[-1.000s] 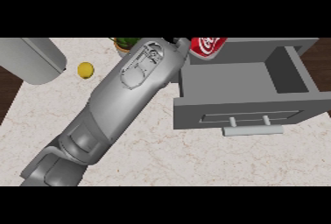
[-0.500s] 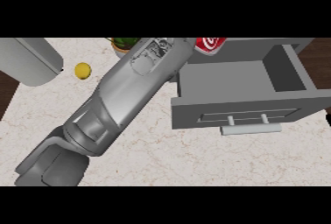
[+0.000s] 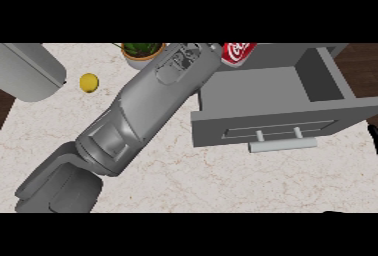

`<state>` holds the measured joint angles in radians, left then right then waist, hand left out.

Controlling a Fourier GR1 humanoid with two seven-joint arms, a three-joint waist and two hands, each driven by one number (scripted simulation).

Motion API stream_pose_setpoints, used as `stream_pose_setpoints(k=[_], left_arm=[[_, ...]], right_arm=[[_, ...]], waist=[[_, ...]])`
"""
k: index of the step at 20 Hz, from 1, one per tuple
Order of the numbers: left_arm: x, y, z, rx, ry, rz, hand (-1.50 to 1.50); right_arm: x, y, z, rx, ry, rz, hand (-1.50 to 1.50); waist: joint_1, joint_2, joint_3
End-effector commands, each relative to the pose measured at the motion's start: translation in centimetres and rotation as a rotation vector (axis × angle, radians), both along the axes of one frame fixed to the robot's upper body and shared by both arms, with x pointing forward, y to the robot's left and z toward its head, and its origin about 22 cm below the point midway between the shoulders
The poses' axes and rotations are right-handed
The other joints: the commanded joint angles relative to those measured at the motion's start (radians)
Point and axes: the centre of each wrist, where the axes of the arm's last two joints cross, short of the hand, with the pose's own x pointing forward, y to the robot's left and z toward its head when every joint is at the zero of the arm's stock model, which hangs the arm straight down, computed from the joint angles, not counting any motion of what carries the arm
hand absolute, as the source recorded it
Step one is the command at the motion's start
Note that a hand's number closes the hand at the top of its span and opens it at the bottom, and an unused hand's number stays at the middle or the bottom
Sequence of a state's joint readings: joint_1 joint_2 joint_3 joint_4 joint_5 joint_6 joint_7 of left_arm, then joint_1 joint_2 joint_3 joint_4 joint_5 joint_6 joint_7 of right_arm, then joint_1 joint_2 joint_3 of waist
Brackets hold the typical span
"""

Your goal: Pick up the can, place it into the drawer and close the drawer

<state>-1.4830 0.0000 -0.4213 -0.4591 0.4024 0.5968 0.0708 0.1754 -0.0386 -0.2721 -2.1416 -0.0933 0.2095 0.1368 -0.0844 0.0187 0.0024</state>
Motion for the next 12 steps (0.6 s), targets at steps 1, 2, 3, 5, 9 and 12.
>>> stream_pose_setpoints(k=[1,2,3,5,9,12], left_arm=[[-0.1,0.4,-2.3,0.017,0.0,0.008,1.5],[0.2,0.4,-1.9,0.039,-0.02,0.025,1.5],[0.4,0.0,-0.3,0.038,-0.027,0.038,1.5],[-0.1,0.2,-2.8,0.082,-0.037,0.05,1.5],[0.4,0.5,-2.7,0.096,-0.033,0.05,1.5],[0.6,0.9,-3.6,0.116,-0.053,0.049,1.5]], right_arm=[[0.3,-0.2,-0.4,-0.006,-0.006,-0.001,-1.5],[0.9,1.0,0.8,-0.002,-0.027,0.019,-1.5],[0.8,0.6,-0.7,0.012,-0.025,0.028,-1.5],[1.1,-0.7,-0.9,0.008,-0.024,0.016,-1.5],[1.3,0.3,0.4,-0.004,-0.038,0.024,-1.5],[2.1,-0.1,1.4,-0.01,-0.031,0.02,-1.5]], waist=[[0.001,-0.001,0.0],[-0.013,0.005,0.0],[-0.024,0.009,0.001],[-0.024,0.005,0.002],[-0.028,0.009,0.001],[-0.025,0.012,0.0]])
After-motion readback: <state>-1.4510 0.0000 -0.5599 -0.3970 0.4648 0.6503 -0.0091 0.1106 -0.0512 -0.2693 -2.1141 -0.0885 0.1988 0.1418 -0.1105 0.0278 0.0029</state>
